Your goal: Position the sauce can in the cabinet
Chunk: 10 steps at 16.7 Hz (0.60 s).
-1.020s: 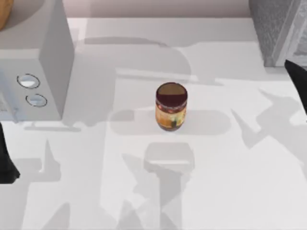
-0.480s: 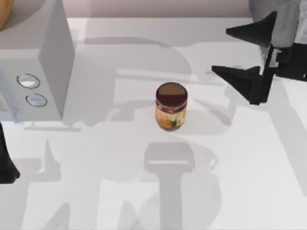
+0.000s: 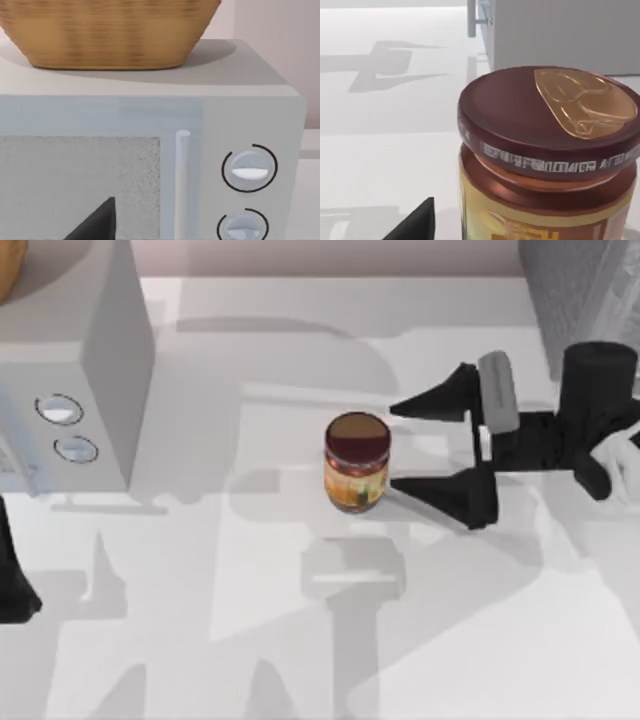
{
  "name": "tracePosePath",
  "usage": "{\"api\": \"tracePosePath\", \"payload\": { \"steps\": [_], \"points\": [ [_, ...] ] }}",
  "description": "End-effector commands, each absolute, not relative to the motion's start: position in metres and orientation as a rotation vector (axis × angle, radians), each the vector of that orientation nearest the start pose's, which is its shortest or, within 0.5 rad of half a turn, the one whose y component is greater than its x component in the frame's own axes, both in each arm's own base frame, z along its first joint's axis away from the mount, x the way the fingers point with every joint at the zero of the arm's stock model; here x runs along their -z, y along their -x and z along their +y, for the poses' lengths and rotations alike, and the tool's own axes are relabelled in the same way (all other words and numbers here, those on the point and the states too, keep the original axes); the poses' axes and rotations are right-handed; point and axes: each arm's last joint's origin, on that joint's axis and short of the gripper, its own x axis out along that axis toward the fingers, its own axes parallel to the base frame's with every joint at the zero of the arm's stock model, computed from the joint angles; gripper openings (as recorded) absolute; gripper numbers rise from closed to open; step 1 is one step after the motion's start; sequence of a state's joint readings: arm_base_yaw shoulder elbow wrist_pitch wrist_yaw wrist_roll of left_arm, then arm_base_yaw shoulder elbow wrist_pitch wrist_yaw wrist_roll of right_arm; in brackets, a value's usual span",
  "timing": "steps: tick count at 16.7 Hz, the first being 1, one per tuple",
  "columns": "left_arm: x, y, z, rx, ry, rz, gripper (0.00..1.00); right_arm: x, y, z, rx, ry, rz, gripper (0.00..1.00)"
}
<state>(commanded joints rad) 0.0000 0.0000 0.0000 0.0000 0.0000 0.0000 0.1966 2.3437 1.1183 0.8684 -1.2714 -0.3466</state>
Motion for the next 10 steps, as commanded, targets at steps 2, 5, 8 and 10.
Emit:
{"api": "tracePosePath", "payload": {
  "steps": [2,5,8,10],
  "points": [
    [-0.160,-0.106,-0.001,0.000,0.000,0.000,1.00,-0.032,-0.408,0.118,-1.546,0.080,0.081,1.00],
    [-0.160,-0.106,-0.001,0.000,0.000,0.000,1.00,-0.025,-0.408,0.119,-1.559,0.078,0.079,1.00],
    [-0.160,-0.106,-0.001,0.000,0.000,0.000,1.00,-0.025,-0.408,0.119,-1.559,0.078,0.079,1.00],
    [-0.160,-0.106,-0.001,0.000,0.000,0.000,1.00,-0.025,-0.408,0.118,-1.553,0.076,0.083,1.00]
  ]
}}
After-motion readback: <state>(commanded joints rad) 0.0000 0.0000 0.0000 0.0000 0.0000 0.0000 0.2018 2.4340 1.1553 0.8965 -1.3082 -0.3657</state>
